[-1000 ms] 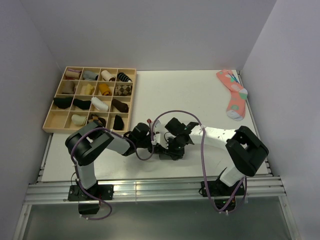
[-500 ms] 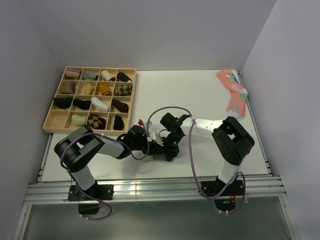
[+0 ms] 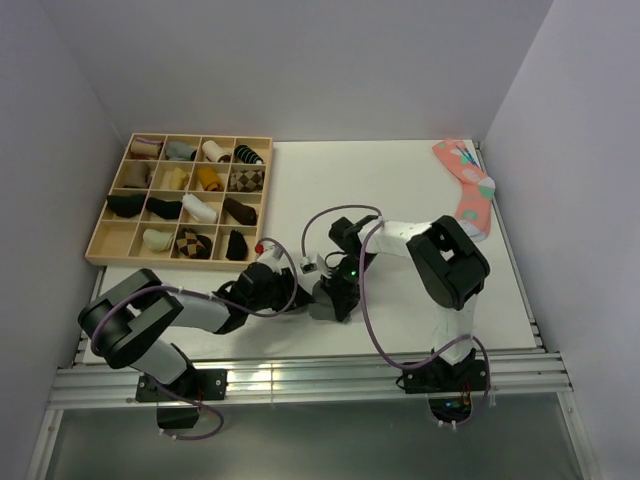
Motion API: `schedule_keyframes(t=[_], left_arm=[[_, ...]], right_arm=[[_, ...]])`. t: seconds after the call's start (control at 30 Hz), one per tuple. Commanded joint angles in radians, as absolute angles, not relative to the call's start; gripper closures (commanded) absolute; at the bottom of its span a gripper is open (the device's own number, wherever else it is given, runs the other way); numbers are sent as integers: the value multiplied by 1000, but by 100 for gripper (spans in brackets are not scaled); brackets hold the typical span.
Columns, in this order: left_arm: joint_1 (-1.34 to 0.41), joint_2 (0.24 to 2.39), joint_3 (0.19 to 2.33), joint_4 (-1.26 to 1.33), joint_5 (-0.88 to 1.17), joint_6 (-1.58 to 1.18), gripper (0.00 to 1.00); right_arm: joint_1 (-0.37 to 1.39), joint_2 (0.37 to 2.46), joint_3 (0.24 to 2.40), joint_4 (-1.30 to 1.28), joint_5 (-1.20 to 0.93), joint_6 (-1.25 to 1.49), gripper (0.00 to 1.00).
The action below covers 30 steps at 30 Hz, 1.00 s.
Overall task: Roll the socks
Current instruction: Roll the sock at the center of the board.
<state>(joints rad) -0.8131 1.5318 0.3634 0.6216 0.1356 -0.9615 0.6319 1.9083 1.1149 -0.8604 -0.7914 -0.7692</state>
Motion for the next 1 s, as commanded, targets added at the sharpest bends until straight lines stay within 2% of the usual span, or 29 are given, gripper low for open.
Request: schedule_keyframes(t=[0.0, 0.23, 0.43, 0.67, 0.83, 0.97], left_arm=[[-818, 1496, 334, 684, 61, -885, 66], [-850, 1419, 218, 857, 5, -836, 64], [-963, 1304, 147, 919, -86, -724, 63], [-1054, 1161, 172, 812, -114, -556, 62], [-1072, 1203, 250, 749, -81, -477, 61], [-1100, 1319, 296, 776, -81, -449, 62]], right_arm=[[626, 1968, 1117, -943, -676, -767, 75], [626, 2032, 1183, -1009, -696, -765, 75], [617, 2069, 1204, -994, -680, -721, 76], [598, 2111, 1241, -1031, -698, -707, 76], [586, 2154, 1278, -1092, -721, -733, 76], [577, 2171, 1286, -1101, -723, -741, 76]])
